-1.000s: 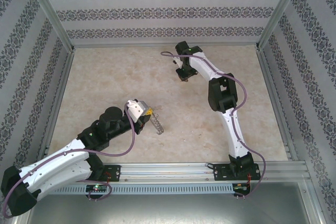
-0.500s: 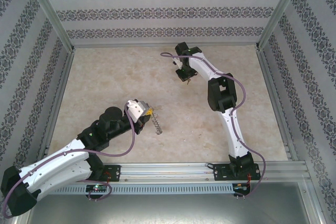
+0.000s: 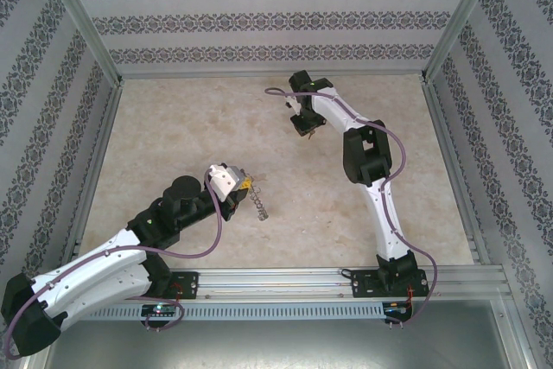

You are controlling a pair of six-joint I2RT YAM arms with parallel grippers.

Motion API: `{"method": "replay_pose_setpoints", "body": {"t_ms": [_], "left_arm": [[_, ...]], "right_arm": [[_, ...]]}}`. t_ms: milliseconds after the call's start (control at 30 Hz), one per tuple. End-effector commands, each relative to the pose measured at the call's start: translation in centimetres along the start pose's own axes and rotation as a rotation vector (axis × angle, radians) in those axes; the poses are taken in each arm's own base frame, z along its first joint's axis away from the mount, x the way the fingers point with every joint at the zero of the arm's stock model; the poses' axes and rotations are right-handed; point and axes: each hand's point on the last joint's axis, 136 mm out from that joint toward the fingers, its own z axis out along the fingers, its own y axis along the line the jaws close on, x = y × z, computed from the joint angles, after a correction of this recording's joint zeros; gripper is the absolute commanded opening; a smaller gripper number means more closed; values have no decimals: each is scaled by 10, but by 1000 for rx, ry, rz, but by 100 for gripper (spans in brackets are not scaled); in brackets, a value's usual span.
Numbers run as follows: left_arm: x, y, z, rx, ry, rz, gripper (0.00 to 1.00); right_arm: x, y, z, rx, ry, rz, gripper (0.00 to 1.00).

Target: Put the keys on the keyring

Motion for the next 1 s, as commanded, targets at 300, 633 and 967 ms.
{"method": "replay_pose_setpoints", "body": {"t_ms": [300,633,967], "left_arm": [[-17,2,-2,-1,-76,17,0],[-18,2,-3,-1,-79,17,0],[-13,0,-2,11,-60,1,0]], "right_arm": [[15,1,-11,29,17,-63,35],[15,11,-23,11,-20,-151,38],[26,12,-36,25,-59,-310,41]]}}
